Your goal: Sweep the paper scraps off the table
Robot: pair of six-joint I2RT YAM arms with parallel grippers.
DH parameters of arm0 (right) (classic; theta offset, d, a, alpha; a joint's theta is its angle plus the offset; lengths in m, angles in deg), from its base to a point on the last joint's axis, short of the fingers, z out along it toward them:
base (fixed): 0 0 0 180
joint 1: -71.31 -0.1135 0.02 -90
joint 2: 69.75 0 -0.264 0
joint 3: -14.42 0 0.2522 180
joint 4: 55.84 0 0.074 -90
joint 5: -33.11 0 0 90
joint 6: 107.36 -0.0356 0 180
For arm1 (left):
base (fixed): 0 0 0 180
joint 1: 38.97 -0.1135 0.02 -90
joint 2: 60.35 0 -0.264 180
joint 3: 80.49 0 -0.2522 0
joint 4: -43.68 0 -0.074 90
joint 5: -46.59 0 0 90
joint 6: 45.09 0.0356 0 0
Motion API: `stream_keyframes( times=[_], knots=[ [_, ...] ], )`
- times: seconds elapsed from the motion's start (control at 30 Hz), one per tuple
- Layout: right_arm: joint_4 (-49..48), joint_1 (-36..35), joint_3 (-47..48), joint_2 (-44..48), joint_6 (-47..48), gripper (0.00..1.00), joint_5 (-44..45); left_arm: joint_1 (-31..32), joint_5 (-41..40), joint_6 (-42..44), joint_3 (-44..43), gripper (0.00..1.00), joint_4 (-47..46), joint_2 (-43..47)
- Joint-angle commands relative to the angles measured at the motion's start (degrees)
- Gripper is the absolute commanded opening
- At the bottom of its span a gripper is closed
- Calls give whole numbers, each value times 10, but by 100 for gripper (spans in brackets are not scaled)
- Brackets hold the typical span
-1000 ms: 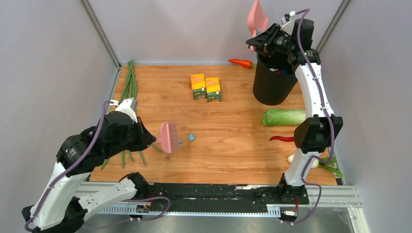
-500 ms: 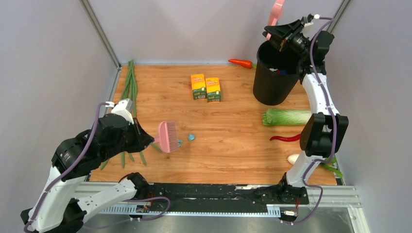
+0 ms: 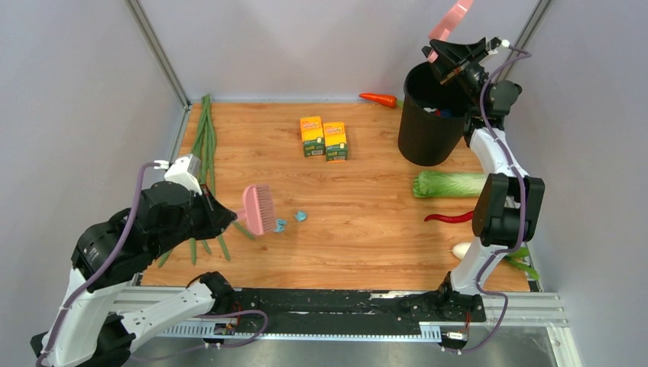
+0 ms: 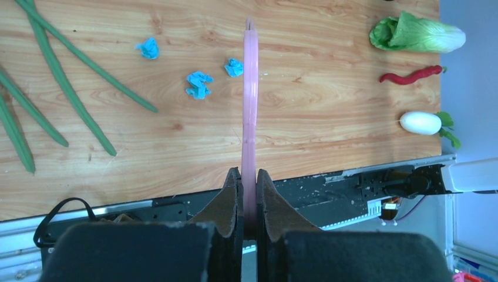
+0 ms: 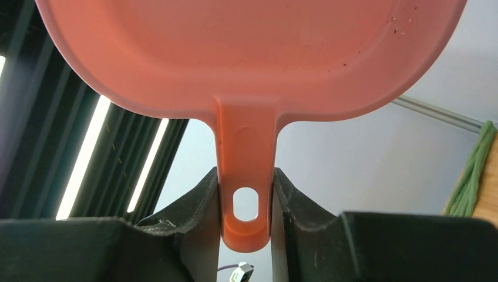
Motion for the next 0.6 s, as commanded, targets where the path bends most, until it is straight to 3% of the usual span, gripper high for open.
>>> stream_keyframes(
  times=[0.0,0.17,0.37,0.57],
  knots=[
    [-121,2,-19,14,-103,0,54,1,-15,2,-22,0,65,-1],
    [-123,2,23,15,-82,0,34,0,-14,2,-19,0,66,0],
    [19,2,153,28,41,0,-49,0,-23,15,-30,0,69,-10],
    [38,2,186,43,54,0,-81,0,-33,42,-56,0,75,-39]
  ],
)
